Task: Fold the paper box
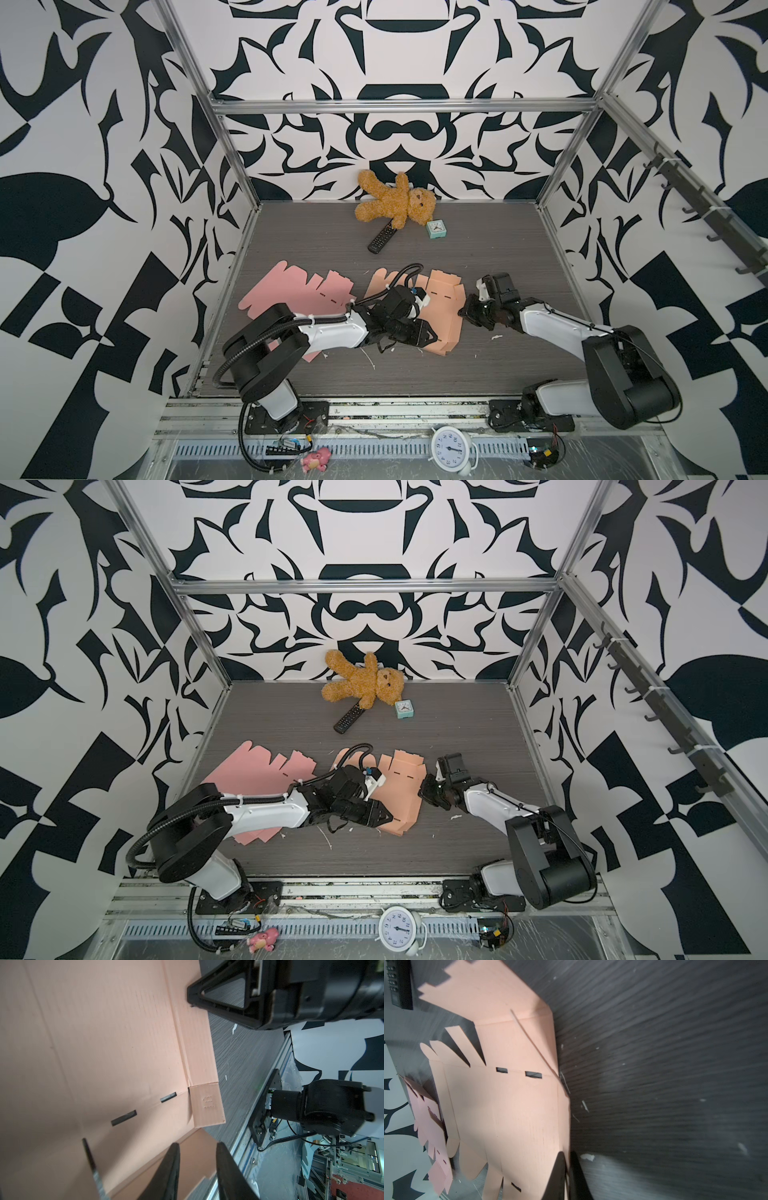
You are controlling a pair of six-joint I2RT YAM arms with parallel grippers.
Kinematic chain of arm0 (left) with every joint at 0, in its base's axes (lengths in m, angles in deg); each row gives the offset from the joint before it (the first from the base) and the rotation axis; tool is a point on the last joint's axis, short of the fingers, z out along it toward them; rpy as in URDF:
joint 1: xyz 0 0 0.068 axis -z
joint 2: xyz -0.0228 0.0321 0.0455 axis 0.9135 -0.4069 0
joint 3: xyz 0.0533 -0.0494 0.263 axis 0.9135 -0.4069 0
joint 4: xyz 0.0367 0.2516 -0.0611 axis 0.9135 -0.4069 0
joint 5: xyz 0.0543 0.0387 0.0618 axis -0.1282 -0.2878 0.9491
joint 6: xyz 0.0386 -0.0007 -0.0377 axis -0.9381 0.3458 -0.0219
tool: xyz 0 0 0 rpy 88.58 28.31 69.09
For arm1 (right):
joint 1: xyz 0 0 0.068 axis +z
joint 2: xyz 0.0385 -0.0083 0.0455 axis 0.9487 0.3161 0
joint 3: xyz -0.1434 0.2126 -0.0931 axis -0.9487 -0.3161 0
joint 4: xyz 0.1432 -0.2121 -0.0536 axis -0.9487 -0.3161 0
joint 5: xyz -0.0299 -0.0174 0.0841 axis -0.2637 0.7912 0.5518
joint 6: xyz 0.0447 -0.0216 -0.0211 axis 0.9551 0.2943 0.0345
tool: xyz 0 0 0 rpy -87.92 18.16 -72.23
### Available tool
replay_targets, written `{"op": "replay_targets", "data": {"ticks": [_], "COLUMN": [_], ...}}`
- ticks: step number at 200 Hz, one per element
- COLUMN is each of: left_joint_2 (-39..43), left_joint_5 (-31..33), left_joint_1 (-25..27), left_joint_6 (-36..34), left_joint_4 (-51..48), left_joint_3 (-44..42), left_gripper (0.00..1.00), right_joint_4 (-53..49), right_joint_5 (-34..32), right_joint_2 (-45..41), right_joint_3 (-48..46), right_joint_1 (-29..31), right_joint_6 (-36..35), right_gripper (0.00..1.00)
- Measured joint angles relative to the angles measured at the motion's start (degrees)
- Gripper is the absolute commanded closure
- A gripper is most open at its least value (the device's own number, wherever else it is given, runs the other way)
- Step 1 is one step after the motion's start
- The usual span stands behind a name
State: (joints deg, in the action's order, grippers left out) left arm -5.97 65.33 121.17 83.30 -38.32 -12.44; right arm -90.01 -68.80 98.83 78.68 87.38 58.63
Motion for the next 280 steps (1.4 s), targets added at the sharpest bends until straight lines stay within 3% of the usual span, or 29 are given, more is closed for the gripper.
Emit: {"op": "replay_targets", "data": {"ticks": [40, 84, 183, 237, 280], "left_joint_2": [6.62, 3.52, -6.19, -6.38, -6.47], "left_joint_5": [2.1, 4.63, 3.5, 1.33, 0.04], "left_joint_1": [-9.55, -15.96, -19.82, -19.93, -19.93], "left_joint_6": [-3.41, -8.09, -11.08, -10.47, -9.73], "left_joint_4": [-4.24, -9.7, -10.19, -7.96, -6.47], "left_joint_3": [-1.9, -1.07, 2.93, 2.43, 1.55], "left_gripper": [0.66, 0.66, 0.66, 0.66, 0.66], "right_joint_4": [-7.87, -11.32, -8.52, -3.74, -3.08], "right_joint_5": [-4.37, -6.25, 0.33, 4.2, 4.57], "right_joint_2": [1.46, 6.05, 8.87, 8.31, 7.78], "right_joint_3": [5.75, 10.4, 11.21, 6.45, 5.6], "right_joint_1": [-0.11, -2.14, -4.42, -4.98, -5.05], "right_joint_6": [-5.35, -10.36, -12.46, -8.92, -8.0], "right_gripper": [0.93, 0.9, 0.72, 0.74, 0.85]}}
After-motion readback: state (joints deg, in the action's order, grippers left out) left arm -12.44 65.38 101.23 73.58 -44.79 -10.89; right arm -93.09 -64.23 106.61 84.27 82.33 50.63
